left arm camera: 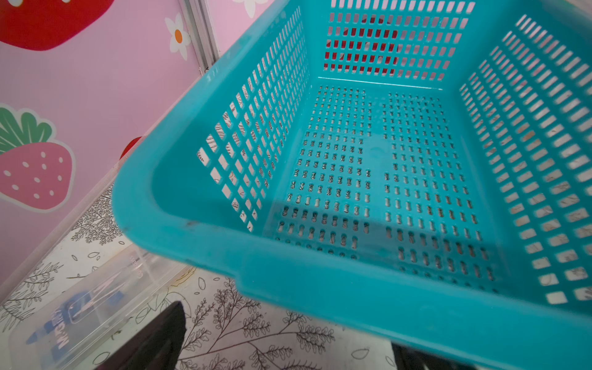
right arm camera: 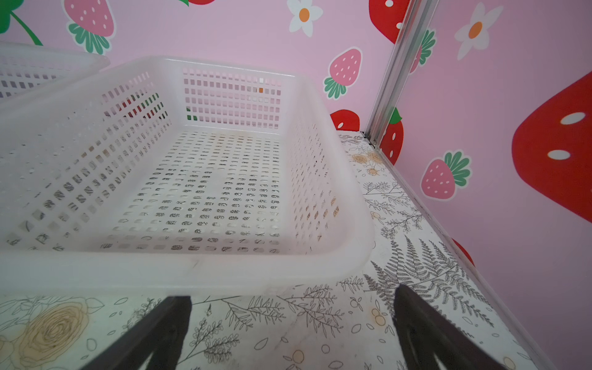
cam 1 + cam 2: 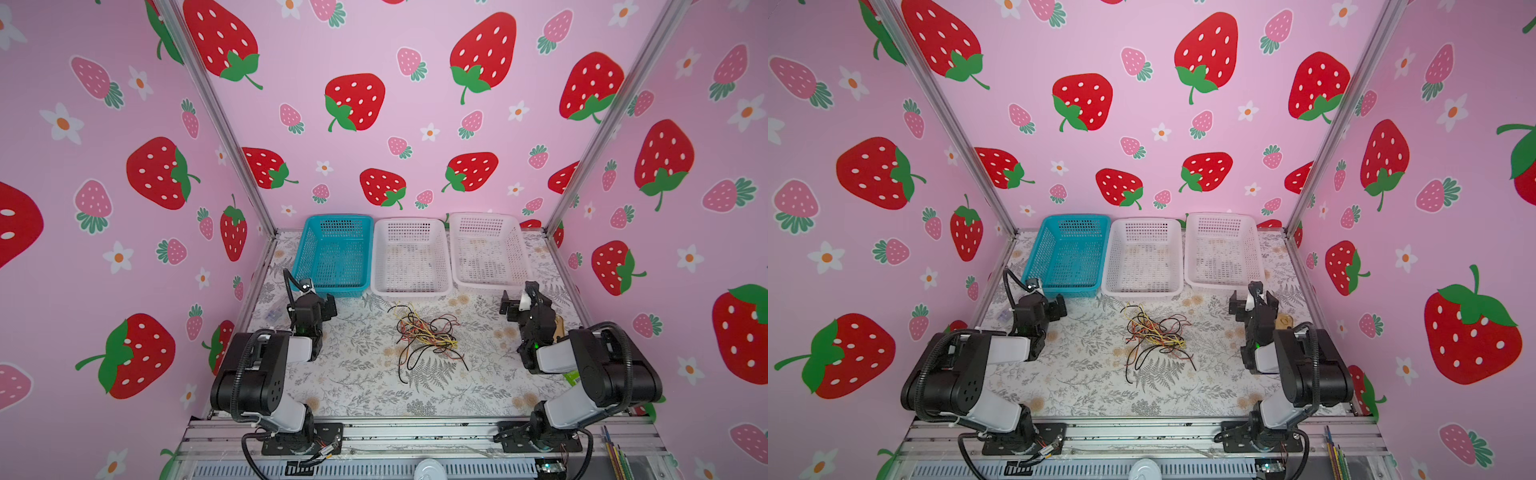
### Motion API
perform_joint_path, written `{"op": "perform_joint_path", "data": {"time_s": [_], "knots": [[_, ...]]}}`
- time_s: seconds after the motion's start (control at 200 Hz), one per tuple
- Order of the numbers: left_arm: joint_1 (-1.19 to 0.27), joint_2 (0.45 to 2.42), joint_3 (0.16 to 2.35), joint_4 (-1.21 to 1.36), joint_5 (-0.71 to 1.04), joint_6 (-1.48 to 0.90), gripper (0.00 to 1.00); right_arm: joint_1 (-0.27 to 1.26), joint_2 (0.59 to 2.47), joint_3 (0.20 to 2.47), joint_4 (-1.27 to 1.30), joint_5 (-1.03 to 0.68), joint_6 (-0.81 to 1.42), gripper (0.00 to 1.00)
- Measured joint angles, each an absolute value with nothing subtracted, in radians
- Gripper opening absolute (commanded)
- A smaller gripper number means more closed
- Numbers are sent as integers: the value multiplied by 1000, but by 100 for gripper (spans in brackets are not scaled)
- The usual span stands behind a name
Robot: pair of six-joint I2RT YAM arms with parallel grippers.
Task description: Untangle the cables
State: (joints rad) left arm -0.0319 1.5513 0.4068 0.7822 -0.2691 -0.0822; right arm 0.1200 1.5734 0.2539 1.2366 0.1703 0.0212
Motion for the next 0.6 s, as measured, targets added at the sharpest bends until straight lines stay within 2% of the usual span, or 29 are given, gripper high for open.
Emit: {"op": "perform_joint_path", "data": {"time_s": [0.375, 0.445, 0.6], "knots": [[-32, 1551, 407, 782, -269, -82, 99, 120, 1573, 254, 1237, 167, 21, 99], [-32, 1551, 407, 782, -269, -82, 99, 120, 1569, 254, 1233, 118, 1, 99], [-32, 1549, 407, 783, -269, -80, 99, 120, 1427, 278, 1081, 66, -1, 99]]}}
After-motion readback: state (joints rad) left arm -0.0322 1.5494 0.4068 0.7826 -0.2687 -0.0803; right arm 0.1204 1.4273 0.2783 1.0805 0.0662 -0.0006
